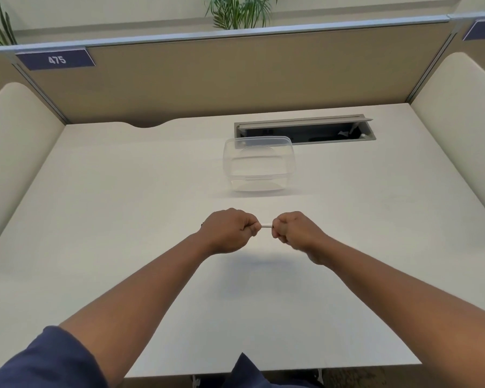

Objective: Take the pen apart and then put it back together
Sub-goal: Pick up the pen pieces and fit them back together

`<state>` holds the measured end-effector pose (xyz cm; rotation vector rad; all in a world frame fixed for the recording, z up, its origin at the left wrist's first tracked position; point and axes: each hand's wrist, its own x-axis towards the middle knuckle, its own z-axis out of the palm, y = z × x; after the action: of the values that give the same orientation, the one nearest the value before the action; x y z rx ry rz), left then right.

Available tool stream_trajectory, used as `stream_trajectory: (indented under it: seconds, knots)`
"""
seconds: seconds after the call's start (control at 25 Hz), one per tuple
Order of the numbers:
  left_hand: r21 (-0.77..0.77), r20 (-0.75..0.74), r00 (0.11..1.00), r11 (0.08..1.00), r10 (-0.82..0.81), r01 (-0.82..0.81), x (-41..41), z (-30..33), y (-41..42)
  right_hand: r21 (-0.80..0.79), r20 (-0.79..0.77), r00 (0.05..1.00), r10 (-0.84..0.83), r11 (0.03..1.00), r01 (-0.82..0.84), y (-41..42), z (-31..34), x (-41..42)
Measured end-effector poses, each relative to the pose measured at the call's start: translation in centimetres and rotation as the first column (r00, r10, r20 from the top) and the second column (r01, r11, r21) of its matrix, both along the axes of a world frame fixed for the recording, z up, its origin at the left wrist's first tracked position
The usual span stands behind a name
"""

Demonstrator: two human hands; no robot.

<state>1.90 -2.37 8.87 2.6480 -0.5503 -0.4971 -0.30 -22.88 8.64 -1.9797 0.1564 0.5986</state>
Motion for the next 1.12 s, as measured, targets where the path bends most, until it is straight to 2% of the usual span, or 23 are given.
stream_trajectory:
  seconds: [0.04, 0.08, 0.12, 0.2, 0.28, 0.4, 0.52, 0.64, 0.72, 0.8, 0.92, 0.96, 1.04, 1.08, 1.12]
  knots:
    - [0.035, 0.065, 0.998, 0.999, -0.024, 0.021, -0.2, -0.1, -0.1, 0.095, -0.199, 0.978, -0.066, 0.992, 0.086, 0.0, 0.3, 0.2]
    - [0.047, 0.088, 0.995, 0.998, -0.041, 0.037, -0.4, -0.2, -0.1, 0.125, -0.297, 0.953, -0.066, 0.986, 0.107, -0.2, 0.5, 0.4]
    - [0.048, 0.069, 0.997, 0.998, -0.046, 0.042, -0.4, -0.3, -0.1, 0.112, -0.312, 0.95, -0.033, 0.991, 0.072, -0.4, 0.7, 0.5]
    - [0.007, -0.056, 0.998, 1.0, -0.02, 0.021, -0.2, -0.4, 0.0, 0.006, -0.149, 0.987, 0.062, 0.998, -0.062, -0.4, 0.6, 0.2]
    - [-0.096, -0.2, 0.98, 0.995, 0.016, -0.036, 0.1, -0.5, 0.3, -0.174, 0.152, 0.974, 0.166, 0.975, -0.139, -0.2, 0.2, -0.4]
    - [-0.275, -0.368, 0.929, 0.952, 0.028, -0.137, 0.3, -0.2, 0.8, -0.378, 0.507, 0.775, 0.378, 0.905, -0.194, -1.0, -0.8, -0.8]
    - [-0.353, -0.474, 0.881, 0.918, -0.008, -0.182, 0.5, 0.1, 1.2, -0.503, 0.641, 0.577, 0.506, 0.845, -0.183, -1.9, -1.2, -1.0]
    - [-0.373, -0.515, 0.856, 0.91, -0.042, -0.18, 0.4, 0.2, 1.0, -0.578, 0.67, 0.488, 0.56, 0.806, -0.13, -1.8, -1.0, -1.1]
    - [-0.355, -0.482, 0.876, 0.916, -0.011, -0.184, 0.3, 0.2, 0.7, -0.536, 0.678, 0.528, 0.511, 0.835, -0.12, -1.5, -0.8, -1.1]
    - [-0.296, -0.39, 0.92, 0.944, 0.02, -0.146, 0.3, 0.2, 0.4, -0.437, 0.619, 0.675, 0.402, 0.89, -0.129, -0.8, -0.8, -1.2]
    - [-0.067, -0.158, 0.987, 0.997, 0.033, -0.044, 0.1, 0.1, 0.1, -0.226, 0.287, 0.943, 0.171, 0.968, -0.107, 0.0, -0.4, -0.7]
    - [-0.022, -0.103, 0.994, 0.999, 0.025, -0.027, 0.0, 0.1, 0.0, -0.141, 0.147, 0.983, 0.108, 0.986, -0.088, 0.0, -0.1, -0.4]
    - [0.02, -0.061, 0.998, 1.0, -0.007, 0.008, -0.2, -0.1, -0.2, 0.009, -0.087, 0.994, 0.069, 0.998, -0.068, -0.4, 0.0, -0.1]
    - [0.03, -0.068, 0.997, 0.999, -0.021, 0.023, -0.2, -0.2, -0.3, 0.031, -0.113, 0.99, 0.08, 0.997, -0.077, -0.6, 0.0, -0.1]
    - [0.026, -0.095, 0.995, 0.999, -0.026, 0.028, -0.1, -0.3, -0.3, 0.004, -0.072, 0.992, 0.103, 0.995, -0.103, -0.8, -0.1, -0.2]
